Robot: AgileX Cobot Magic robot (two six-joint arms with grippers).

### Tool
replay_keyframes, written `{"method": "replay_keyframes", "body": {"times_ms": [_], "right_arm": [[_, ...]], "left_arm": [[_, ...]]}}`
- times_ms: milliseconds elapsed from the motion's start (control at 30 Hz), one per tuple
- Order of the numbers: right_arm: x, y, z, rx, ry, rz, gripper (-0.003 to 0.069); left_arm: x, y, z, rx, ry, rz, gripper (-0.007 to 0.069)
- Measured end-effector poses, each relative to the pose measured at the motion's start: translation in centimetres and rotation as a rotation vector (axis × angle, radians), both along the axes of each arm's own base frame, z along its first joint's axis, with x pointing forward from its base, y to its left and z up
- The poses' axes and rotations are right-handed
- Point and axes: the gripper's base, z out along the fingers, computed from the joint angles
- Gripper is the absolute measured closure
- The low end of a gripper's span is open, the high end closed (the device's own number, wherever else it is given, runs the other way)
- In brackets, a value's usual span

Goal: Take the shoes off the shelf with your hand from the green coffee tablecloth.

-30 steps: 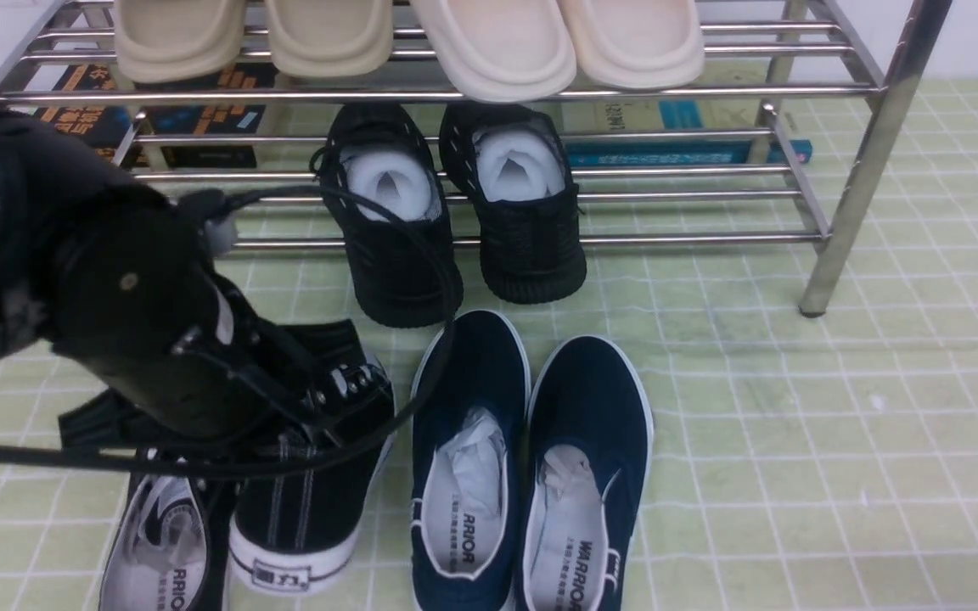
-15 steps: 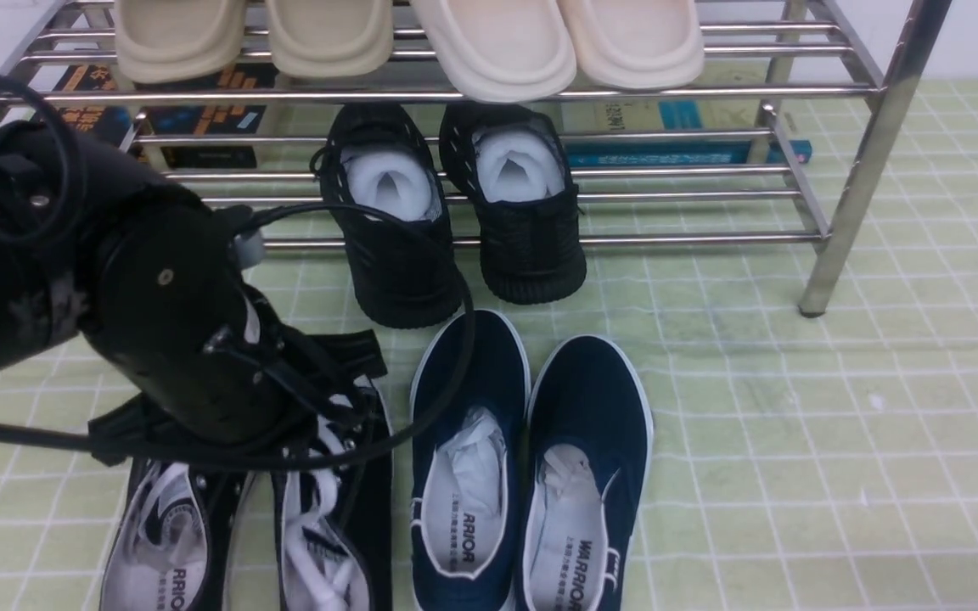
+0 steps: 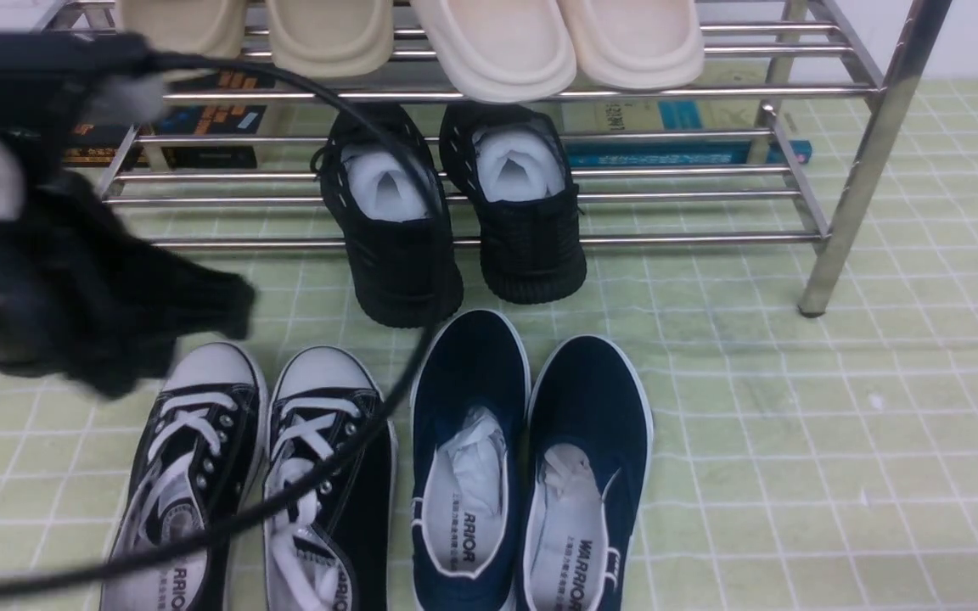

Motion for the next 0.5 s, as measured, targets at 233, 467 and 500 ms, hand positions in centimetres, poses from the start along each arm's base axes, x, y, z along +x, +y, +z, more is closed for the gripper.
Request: {"method": "replay_keyframes", "body": {"times_ms": [233, 467, 500], "right_arm": [[0.0, 0.0, 0.0, 0.0, 0.0, 0.0, 0.042], [0.0, 0.0, 0.0, 0.0, 0.0, 0.0, 0.042], [0.0, 0.0, 0.0, 0.0, 0.0, 0.0, 0.042]], "left_arm": [[-7.0, 4.1, -0.8, -0.045, -0.125, -0.088, 0.0624], [-9.9, 5.2, -6.1, -0.323, -0.433, -0.09, 0.0624], [-9.9, 5.3, -6.0, -0.334, -0.449, -0.092, 0.0624]]}}
